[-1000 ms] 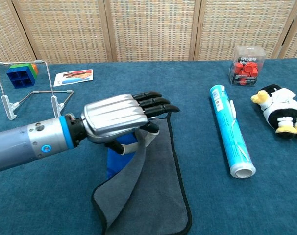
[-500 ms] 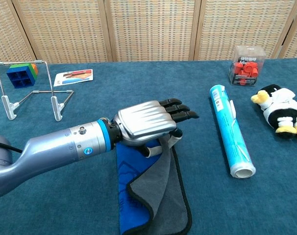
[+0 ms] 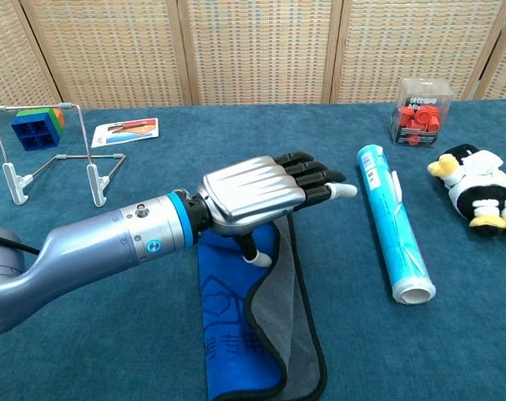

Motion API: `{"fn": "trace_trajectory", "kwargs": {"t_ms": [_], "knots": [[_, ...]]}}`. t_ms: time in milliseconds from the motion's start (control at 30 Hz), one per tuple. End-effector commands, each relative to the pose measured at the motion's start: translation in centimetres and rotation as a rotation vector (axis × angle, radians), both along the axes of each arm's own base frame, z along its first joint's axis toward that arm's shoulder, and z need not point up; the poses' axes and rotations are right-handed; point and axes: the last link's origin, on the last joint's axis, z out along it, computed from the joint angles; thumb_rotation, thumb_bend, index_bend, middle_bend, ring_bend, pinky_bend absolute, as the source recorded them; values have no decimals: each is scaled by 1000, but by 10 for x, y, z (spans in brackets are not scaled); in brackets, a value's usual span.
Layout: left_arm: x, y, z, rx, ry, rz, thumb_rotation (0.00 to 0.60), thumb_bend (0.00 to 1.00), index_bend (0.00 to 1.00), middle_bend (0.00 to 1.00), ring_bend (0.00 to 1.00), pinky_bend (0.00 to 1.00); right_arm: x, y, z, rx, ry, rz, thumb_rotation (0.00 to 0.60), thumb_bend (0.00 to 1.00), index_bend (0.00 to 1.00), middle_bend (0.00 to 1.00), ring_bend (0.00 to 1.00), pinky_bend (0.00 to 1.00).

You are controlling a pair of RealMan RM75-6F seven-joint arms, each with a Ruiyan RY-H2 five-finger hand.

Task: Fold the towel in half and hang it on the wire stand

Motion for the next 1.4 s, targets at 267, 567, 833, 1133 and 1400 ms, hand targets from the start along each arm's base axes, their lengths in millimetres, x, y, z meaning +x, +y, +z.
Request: {"fn": "trace_trajectory", "kwargs": {"t_ms": [267,567,833,1133,1400], "knots": [[2,-8,60,-50,-203,-3,600,64,0,0,0,0,0,1,-2,5,7,-1,600,0,0,0,0,0],[-28,0,89,-4,-113,130,600,67,307,0,0,0,2,1,-3,11,9,1,600,0,0,0,0,0],[-54,13,87,-52,-21,402,600,70,306,0,0,0,1,0,-5,17,12,-1,600,0,0,0,0,0],[-49,18,80,-70,8,516,600,208,315,0,0,0,2,0,-6,21,14,0,600,0,0,0,0,0],[-39,18,74,-86,32,563,600,357,494,0,0,0,0,0,-6,20,13,-5,600,0,0,0,0,0]]}}
